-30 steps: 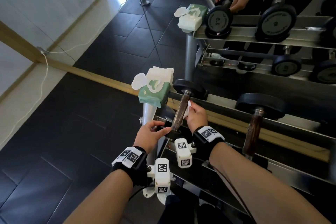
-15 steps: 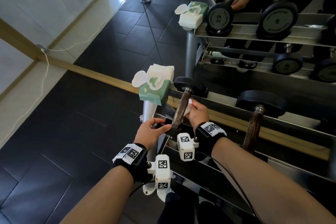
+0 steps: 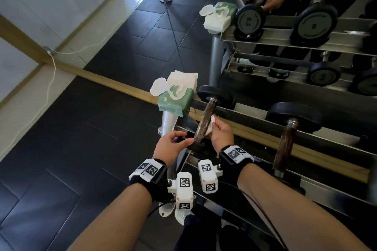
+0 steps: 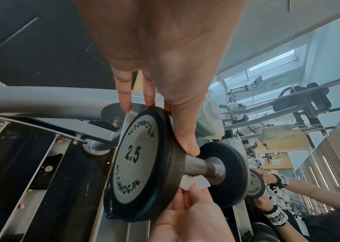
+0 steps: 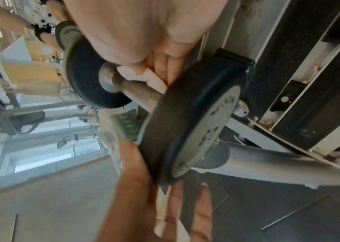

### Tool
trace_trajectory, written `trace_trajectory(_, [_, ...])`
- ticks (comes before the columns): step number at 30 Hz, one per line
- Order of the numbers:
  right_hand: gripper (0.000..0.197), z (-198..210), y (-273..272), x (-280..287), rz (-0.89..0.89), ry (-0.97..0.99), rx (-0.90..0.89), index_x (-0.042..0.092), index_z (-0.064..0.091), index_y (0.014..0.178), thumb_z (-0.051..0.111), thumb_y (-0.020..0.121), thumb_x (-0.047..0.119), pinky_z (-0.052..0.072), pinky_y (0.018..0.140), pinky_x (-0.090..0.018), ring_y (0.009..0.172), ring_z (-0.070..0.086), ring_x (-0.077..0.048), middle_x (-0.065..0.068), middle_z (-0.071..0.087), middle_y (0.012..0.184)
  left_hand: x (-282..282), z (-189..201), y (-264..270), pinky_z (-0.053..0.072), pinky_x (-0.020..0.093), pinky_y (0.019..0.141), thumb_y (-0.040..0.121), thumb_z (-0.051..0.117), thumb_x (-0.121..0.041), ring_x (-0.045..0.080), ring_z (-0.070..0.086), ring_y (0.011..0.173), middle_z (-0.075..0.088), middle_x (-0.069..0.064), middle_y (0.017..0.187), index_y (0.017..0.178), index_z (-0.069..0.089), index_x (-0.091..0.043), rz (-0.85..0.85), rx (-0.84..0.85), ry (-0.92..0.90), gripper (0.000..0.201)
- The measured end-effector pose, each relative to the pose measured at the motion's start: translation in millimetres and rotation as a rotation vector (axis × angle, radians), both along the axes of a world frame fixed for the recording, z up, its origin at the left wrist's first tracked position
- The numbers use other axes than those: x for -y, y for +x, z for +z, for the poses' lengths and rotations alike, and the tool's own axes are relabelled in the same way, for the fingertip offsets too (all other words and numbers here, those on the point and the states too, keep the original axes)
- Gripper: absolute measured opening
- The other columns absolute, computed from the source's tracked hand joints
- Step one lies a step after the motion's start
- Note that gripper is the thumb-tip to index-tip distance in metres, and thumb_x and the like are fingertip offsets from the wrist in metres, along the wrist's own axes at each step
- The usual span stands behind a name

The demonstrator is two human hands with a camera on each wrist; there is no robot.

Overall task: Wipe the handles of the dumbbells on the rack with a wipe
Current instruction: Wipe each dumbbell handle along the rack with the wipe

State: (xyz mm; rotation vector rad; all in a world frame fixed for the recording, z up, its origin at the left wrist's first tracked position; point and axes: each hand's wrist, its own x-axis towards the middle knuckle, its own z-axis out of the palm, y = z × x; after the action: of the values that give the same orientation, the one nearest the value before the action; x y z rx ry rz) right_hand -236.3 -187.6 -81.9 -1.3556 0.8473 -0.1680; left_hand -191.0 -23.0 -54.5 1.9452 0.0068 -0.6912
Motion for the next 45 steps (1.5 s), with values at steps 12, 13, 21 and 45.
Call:
trace_trajectory(12, [0.036,6,-1,-6,-0.001,-0.044,-0.033,0.01,0.06,0.135,0.043,0.104,0.009,0.042,0.104,-0.024,0.119,0.059,-0.018,-0.006,0.065,0.13,-1,-2,0,0.046,0.02,0.068,0.075,0.083,-0.034,0.002,0.061,0.07,0.073,-0.003,0.09,0.095,0.071,-0.028,-0.009,0.017,0.001,0.024])
trace_trajectory(13, [0.035,6,-2,-7,0.005,-0.054,-0.039,0.01,0.061,0.135,0.043,0.104,0.01,0.042,0.105,-0.025,0.119,0.06,-0.02,-0.007,0.065,0.13,-1,-3,0,0.046,0.02,0.068,0.075,0.083,-0.034,0.002,0.06,0.069,0.073,-0.003,0.09,0.096,0.071,-0.028,-0.011,0.017,0.002,0.024])
trace_trajectory(21, [0.035,-3,-25,-24,0.033,-0.047,-0.044,0.013,0.06,0.135,0.047,0.103,0.012,0.039,0.102,-0.02,0.12,0.057,-0.011,0.0,0.063,0.132,-3,-6,0,0.05,0.026,0.075,0.075,0.083,-0.035,0.01,0.066,0.084,0.074,-0.003,0.094,0.096,0.071,-0.03,-0.018,0.027,-0.009,0.024])
trace_trajectory(45, [0.037,9,-8,-7,0.0,-0.111,0.029,0.02,0.057,0.138,0.044,0.104,0.012,0.033,0.069,0.009,0.085,0.052,0.015,0.014,0.057,0.119,-3,-5,2,0.054,0.025,0.079,0.075,0.084,-0.034,0.014,0.071,0.089,0.074,0.0,0.094,0.094,0.071,-0.029,-0.027,0.036,0.006,0.023])
